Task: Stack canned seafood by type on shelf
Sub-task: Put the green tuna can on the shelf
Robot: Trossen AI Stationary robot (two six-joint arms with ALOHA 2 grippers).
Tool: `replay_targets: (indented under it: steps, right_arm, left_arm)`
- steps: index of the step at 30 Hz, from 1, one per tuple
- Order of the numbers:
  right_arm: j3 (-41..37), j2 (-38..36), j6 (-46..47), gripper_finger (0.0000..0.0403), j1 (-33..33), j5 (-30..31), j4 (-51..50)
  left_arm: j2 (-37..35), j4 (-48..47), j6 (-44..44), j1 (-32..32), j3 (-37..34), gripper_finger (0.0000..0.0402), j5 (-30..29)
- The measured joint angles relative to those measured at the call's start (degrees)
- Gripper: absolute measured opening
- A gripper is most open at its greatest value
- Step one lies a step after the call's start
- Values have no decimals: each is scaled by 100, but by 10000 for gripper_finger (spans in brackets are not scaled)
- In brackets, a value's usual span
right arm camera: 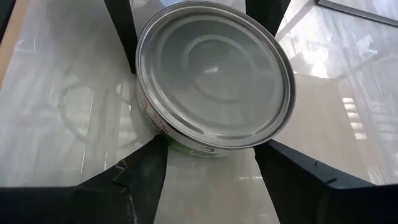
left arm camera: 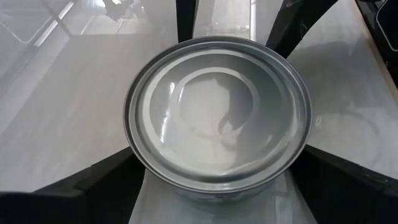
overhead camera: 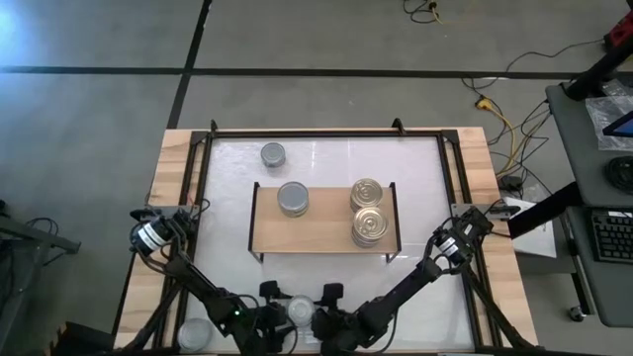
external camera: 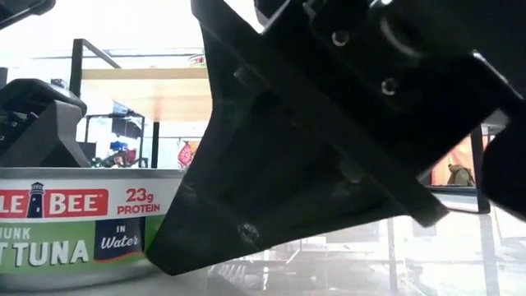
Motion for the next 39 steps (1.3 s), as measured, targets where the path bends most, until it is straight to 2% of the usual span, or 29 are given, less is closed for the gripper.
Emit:
replay_targets:
  steps: [8,19,24,29,39]
  right_arm:
    - [23,-106,-304,240,-4,-57,-323]
    - [21,-315,-416,251,-44,-113,-857]
    - [21,-354,-411,246,-44,-138,-933]
    - [21,-356,-209,250,-72,-327,-1051]
    - [23,-634,-99,301,-111,-714,-1229]
  left_arm:
    - [-59,-20,-9,52,17,328,-16]
    - [-77,-21,-23,108,26,318,-285]
    - [-118,-164,-71,110,26,310,-210]
    - [-121,-246,-157,120,35,329,-104]
    - [-121,-202,-177,156,49,377,91]
